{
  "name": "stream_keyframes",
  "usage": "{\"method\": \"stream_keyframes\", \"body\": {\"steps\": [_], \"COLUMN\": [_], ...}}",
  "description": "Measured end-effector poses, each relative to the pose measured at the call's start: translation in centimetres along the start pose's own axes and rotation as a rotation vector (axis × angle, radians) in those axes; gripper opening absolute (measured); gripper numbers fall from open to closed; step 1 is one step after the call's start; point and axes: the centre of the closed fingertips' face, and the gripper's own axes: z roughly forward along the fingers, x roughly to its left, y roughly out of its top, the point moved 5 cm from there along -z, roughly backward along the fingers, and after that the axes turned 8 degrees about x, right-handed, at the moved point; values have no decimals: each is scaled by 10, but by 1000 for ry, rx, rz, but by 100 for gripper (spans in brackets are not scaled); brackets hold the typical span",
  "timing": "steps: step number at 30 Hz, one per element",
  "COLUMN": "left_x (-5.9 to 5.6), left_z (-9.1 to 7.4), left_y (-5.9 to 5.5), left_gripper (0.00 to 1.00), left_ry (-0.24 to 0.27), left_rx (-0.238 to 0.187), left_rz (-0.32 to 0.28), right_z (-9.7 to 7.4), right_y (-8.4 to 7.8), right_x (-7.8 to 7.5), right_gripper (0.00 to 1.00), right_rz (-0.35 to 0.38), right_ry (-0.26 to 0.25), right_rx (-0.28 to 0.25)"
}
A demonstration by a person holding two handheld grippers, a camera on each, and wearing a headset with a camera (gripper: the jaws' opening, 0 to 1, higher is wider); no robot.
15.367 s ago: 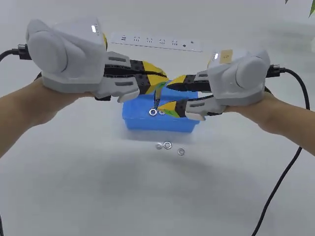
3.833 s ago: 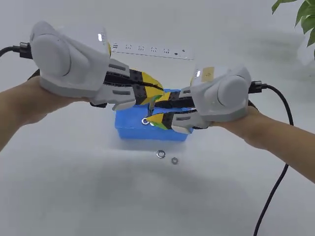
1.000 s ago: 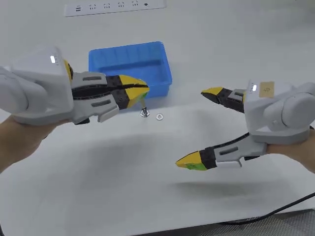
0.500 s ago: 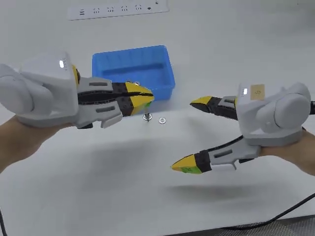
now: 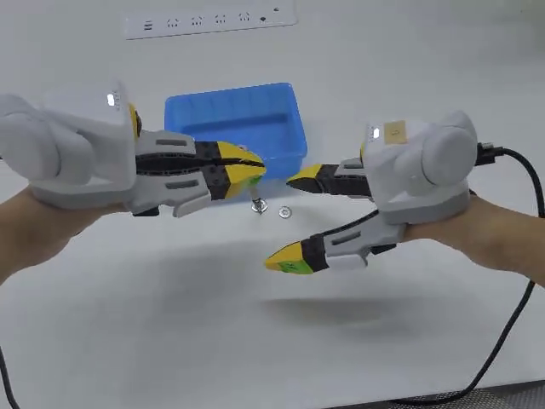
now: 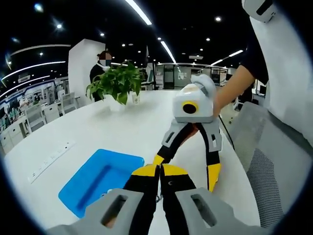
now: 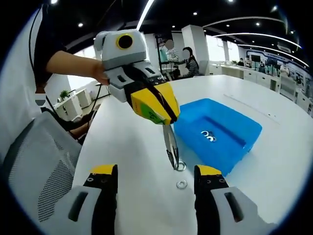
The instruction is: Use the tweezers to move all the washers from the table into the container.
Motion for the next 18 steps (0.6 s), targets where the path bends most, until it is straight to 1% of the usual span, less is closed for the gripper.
{"method": "stream_keyframes", "body": {"steps": [3,5,7,9,11,13,16,18], "left_x": [1,1,1,1,1,1,0,-1], "left_z": [0,0,1,2,3,4,5,7], "left_y": [0,0,1,1,1,2,3,4], "left_gripper": [4,4,4,4,4,4,4,4], "left_ry": [-2,-4,-9,-13,-16,-21,-26,-39], "left_rx": [12,15,13,9,6,3,12,18], "left_rz": [10,9,2,-3,-8,-12,-11,-3], "right_z": [6,10,13,14,14,14,15,16], "right_y": [4,5,6,7,10,14,18,19], "right_x": [-5,-11,-15,-17,-18,-17,-16,-16], "right_gripper": [58,57,55,47,38,31,26,23], "right_rz": [-17,-15,-28,-41,-54,-68,-87,-105], "right_ry": [13,15,22,25,30,37,52,67], "right_rx": [5,11,21,24,23,11,5,8]}}
